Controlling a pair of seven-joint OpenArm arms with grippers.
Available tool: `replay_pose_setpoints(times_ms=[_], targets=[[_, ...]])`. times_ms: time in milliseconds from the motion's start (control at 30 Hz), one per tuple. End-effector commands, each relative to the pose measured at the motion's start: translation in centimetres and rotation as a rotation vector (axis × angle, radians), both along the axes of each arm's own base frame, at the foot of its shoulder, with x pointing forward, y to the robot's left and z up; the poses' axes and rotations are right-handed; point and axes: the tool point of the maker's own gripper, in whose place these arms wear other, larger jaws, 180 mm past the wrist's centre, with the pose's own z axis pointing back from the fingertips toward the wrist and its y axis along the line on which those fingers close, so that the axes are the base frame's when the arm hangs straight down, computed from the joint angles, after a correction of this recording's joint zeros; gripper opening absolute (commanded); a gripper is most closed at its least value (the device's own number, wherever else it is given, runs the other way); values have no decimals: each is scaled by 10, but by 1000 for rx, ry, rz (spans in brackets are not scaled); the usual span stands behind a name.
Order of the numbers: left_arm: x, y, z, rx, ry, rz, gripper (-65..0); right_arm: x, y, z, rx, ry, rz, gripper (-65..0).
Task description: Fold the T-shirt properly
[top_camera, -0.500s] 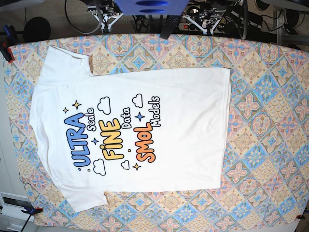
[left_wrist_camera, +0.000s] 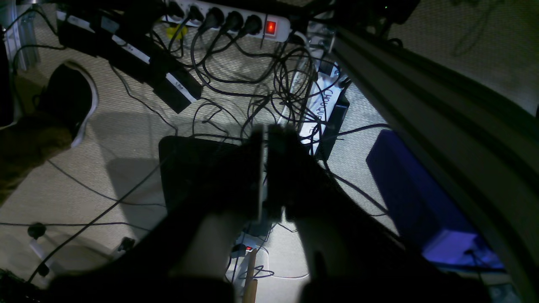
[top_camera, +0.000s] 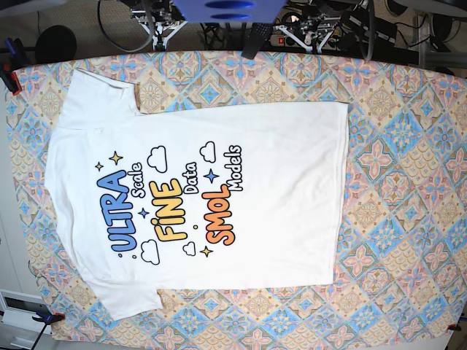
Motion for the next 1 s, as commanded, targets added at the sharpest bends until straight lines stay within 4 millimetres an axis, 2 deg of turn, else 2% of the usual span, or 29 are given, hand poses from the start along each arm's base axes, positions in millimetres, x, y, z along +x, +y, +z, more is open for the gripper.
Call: replay_pose_setpoints(times_ms=[0, 633, 700, 767, 867, 900, 967], targets=[[0, 3, 0, 8, -3, -5, -643, 1, -2, 0, -6, -5, -1, -650], [-1, 4, 0, 10, -1, -5, -643, -3, -3, 0, -7, 2, -1, -650], [-18, 5, 0, 11, 23, -5, -643, -7, -3, 0, -7, 7, -1, -650], [-34, 17, 1, 28, 46, -8, -643, -31, -3, 2, -7, 41, -1, -650], [-62, 22, 3, 36, 85, -11, -643, -66, -4, 5, -9, 90, -1, -650], [-68, 27, 4, 43, 94, -13, -643, -74, -9, 6, -16, 99, 1, -650], [-83, 41, 7, 64, 117, -17, -643, -81, -29, 10, -49, 92, 9, -650]])
